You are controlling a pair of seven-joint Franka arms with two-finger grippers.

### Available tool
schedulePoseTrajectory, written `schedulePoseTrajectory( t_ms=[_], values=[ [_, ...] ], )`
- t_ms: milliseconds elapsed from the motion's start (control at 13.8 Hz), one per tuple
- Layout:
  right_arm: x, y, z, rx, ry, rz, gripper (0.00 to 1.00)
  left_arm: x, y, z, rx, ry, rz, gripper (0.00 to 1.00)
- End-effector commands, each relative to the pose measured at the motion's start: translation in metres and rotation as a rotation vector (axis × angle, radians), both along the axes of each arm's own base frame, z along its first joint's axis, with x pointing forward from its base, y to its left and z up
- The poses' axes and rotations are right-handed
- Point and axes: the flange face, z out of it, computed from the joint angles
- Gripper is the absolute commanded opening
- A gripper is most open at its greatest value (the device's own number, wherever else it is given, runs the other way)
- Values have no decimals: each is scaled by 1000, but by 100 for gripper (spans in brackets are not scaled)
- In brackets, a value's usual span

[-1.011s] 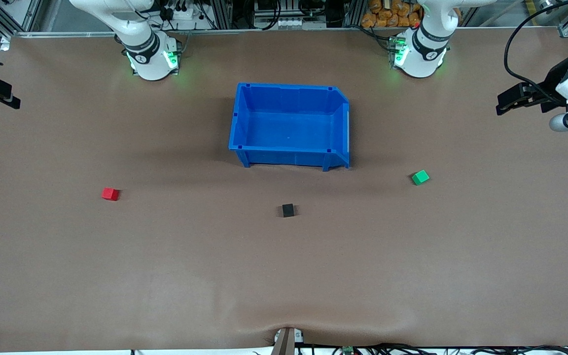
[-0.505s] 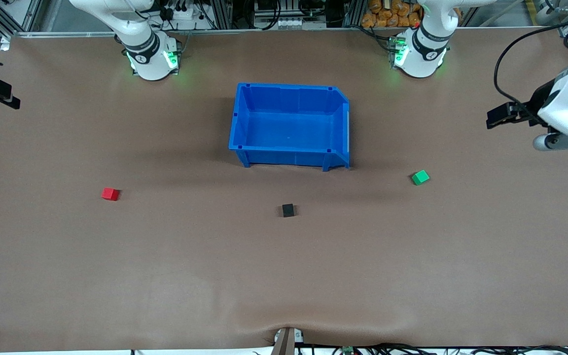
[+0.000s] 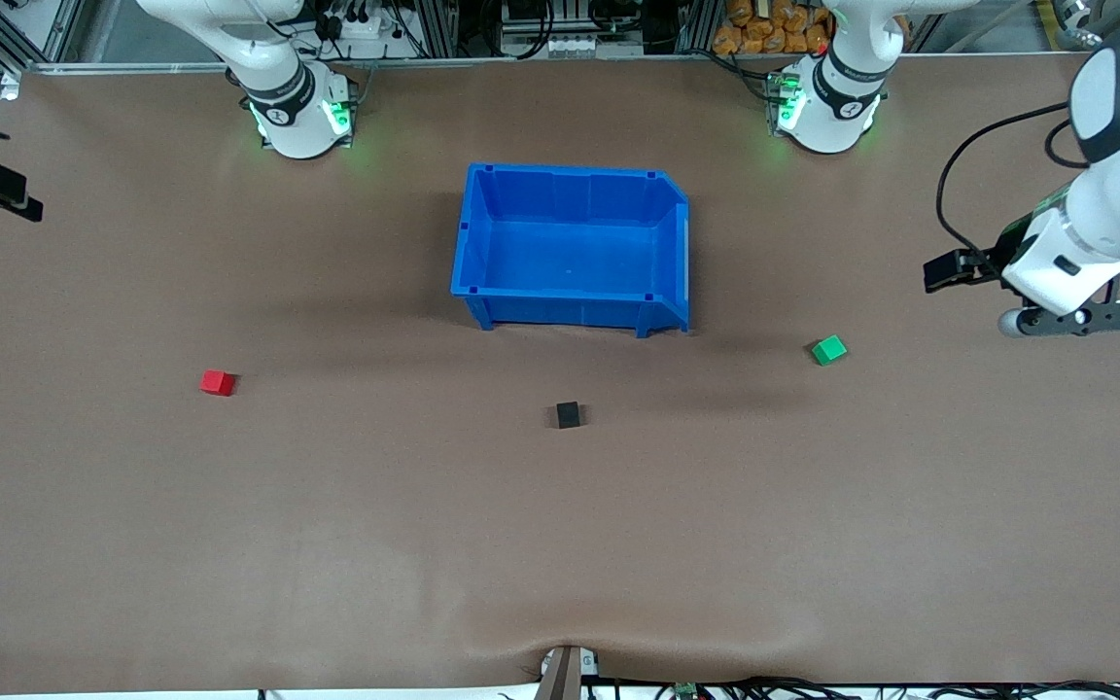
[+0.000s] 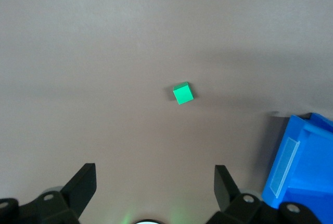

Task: Attach green and red cubes to black cube
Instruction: 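Lower the right gripper onto the red cube while the left gripper reaches green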

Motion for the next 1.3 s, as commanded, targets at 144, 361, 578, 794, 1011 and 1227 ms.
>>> schedulePoseTrajectory(
  t_ms=[144, 361, 578, 794, 1011, 1227],
  values=[
    [42, -42, -87, 0, 119, -66, 100, -5, -19, -53, 14, -47, 35, 100],
    [71, -75, -191, 24, 253, -116, 100, -10, -17, -84, 12, -70, 45, 100],
    [100, -89, -274, 13, 238, -130, 100, -25, -11, -128, 28, -95, 49, 100],
    [113, -79, -340, 68, 251, -156, 100, -38, -4, -171, 22, -120, 140, 100],
    [123, -68, -387, 73, 187, -152, 100, -39, 26, -197, 13, -148, 229, 100],
    [117, -65, -440, 66, 151, -167, 100, -35, 6, -212, 11, -160, 339, 100]
  ],
)
